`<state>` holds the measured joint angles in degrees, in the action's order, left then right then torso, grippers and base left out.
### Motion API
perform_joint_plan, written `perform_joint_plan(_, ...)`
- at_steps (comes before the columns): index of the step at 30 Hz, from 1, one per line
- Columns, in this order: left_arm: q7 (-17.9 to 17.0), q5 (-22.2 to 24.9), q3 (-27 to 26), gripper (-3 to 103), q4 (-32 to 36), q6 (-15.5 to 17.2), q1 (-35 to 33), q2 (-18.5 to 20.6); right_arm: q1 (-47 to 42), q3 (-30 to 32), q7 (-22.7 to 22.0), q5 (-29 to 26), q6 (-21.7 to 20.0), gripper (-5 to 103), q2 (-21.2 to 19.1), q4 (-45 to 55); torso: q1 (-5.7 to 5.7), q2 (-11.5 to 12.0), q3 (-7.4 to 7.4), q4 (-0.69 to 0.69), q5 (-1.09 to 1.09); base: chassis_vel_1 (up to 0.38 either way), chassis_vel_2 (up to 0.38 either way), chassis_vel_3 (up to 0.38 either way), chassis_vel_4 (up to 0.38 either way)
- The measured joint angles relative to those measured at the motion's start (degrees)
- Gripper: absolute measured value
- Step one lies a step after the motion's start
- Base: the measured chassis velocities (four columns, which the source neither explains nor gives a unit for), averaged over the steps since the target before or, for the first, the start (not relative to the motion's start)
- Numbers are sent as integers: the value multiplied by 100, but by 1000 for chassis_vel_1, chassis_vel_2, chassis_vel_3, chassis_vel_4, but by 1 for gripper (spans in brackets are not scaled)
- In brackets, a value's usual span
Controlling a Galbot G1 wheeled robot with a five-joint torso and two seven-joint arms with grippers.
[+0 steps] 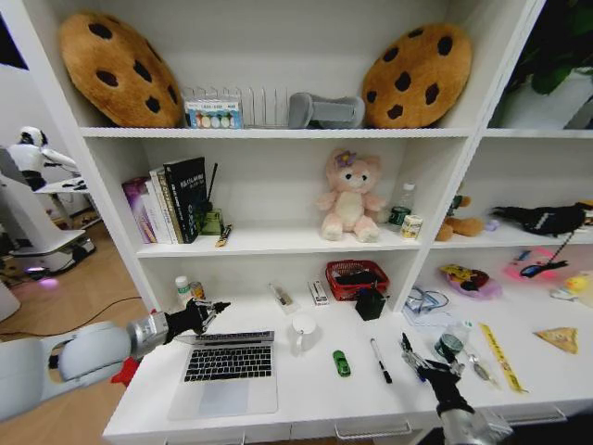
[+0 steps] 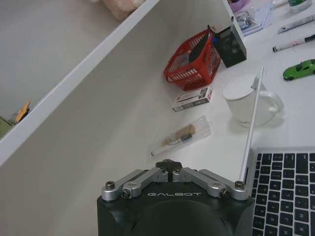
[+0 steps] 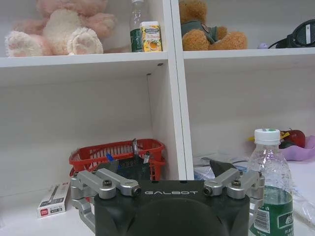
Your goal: Organize the objects on the table.
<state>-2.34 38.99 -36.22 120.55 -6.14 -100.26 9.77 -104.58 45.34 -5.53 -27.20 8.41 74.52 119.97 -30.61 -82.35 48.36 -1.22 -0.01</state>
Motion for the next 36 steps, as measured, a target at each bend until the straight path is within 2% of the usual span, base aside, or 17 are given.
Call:
perform_joint_plan(12, -76, -409, 257, 0, 678, 145, -200, -442, -14, -31, -30, 41, -30, 100, 28, 32, 0, 0, -1, -2, 1, 0, 0, 0, 0)
perform_joint_plan(22, -278, -955, 943, 0, 1040, 222, -252, -728, 26, -27, -73, 32, -53, 100, 75, 58, 0, 0, -1, -2, 1, 0, 0, 0, 0)
perform_joint_plan(25, -334, -1311, 1381, 0, 988, 250, -306, -1058, 21, -49, -96, 35, -49, 100, 108, 52, 0, 0, -1, -2, 1, 0, 0, 0, 0)
perform_joint_plan(33, -259, -1854, 1414, 0, 798, 193, -953, -1588, -17, -107, -119, 123, -63, 100, 145, 71, 0, 0, -1, -1, 1, 0, 0, 0, 0)
perform_joint_plan(36, -208, -2188, 1430, 0, 647, 148, -1175, -1911, -3, -202, -133, 218, -91, 100, 178, 83, 0, 0, -1, -2, 2, 0, 0, 0, 0)
